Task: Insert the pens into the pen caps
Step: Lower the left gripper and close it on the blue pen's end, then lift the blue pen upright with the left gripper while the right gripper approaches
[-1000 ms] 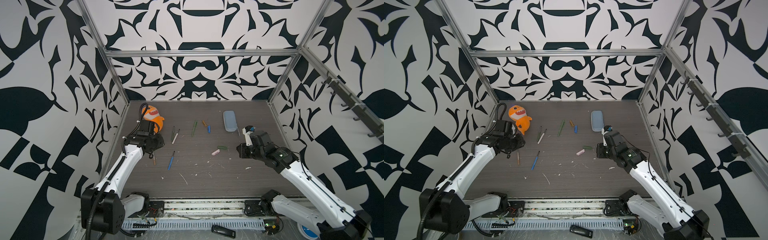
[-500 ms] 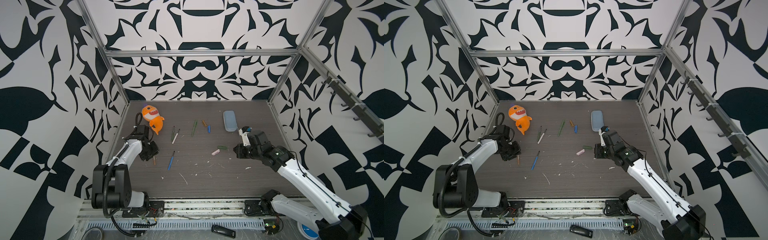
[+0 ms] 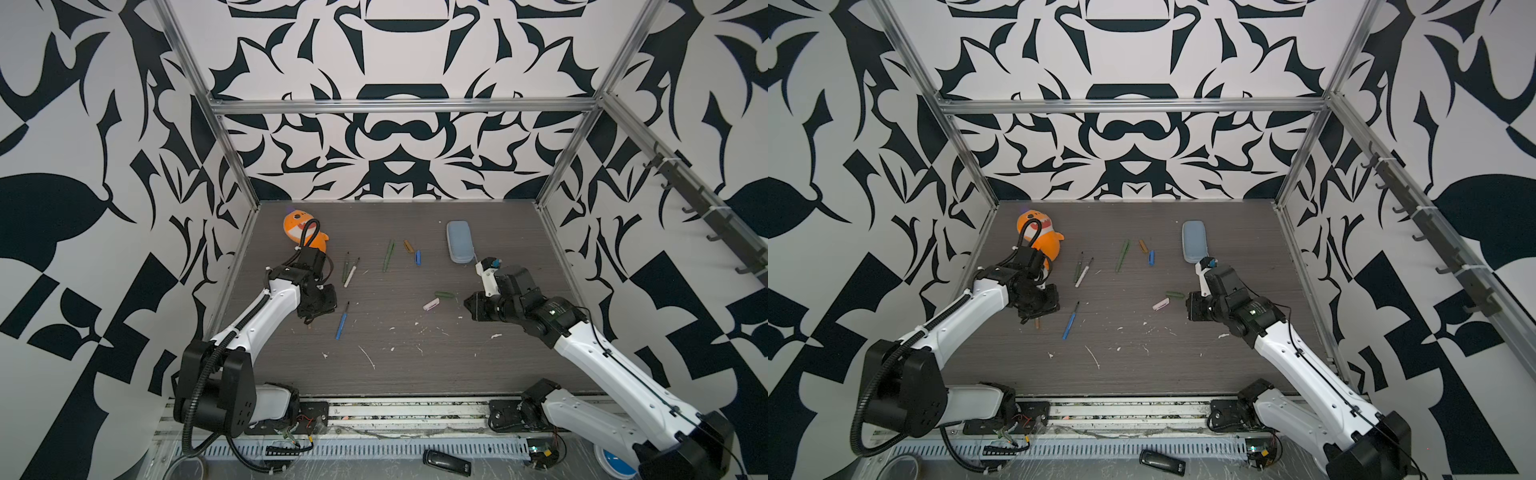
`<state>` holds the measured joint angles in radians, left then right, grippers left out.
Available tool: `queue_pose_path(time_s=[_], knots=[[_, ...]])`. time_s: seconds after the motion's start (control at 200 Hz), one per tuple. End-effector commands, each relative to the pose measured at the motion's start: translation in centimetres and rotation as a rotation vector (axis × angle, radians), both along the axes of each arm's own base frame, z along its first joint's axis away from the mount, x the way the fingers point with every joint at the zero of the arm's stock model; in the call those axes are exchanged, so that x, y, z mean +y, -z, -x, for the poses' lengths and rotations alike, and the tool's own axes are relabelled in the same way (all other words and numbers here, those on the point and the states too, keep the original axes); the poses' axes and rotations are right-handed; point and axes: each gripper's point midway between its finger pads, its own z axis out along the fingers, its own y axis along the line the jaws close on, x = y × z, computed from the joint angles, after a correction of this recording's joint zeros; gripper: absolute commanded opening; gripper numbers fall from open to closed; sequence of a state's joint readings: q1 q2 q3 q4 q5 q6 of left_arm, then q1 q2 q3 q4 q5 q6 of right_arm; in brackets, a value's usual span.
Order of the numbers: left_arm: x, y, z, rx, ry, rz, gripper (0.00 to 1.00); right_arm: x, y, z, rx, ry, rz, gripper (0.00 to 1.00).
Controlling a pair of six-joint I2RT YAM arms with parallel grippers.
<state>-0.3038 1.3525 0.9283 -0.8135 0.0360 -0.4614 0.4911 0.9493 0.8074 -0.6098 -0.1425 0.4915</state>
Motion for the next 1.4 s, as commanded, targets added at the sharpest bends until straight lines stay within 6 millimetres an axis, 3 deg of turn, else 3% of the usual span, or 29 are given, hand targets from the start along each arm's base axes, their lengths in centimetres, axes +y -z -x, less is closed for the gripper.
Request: queue_pose_path(time_s=[0.0,0.175,0.485,0.975,1.03,1.155,1.395], knots=[[-0.8,1.6,3.0,0.134,0.072,-0.069,0.32,0.4,-1.0,-0.3,-0.042,-0.011,-0.03,0.15],[-2.3,4.0,3.8,0.198,0.108,-0.053,0.28,0.4,-0.9,-0.1,-0.031,-0.011,-0.037,0.15],[-1.5,6.6,3.9,0.221,0.103,-0.13,0.27,0.2,-0.6,0.2,-0.019,-0.002,-0.036,0.16],[-2.1,9.0,4.1,0.266,0.099,-0.156,0.11,0.2,-0.7,0.4,-0.011,0.015,-0.06,0.16],[-2.1,9.1,4.2,0.264,0.107,-0.168,0.04,0.2,-0.8,0.5,-0.012,0.015,-0.062,0.16],[-2.8,7.6,3.6,0.185,0.139,-0.184,0.0,0.1,-1.3,0.8,-0.016,0.014,-0.065,0.16],[-7.2,0.8,1.7,-0.148,0.313,-0.074,0.0,1.5,-2.2,0.9,-0.015,-0.028,-0.146,0.19]])
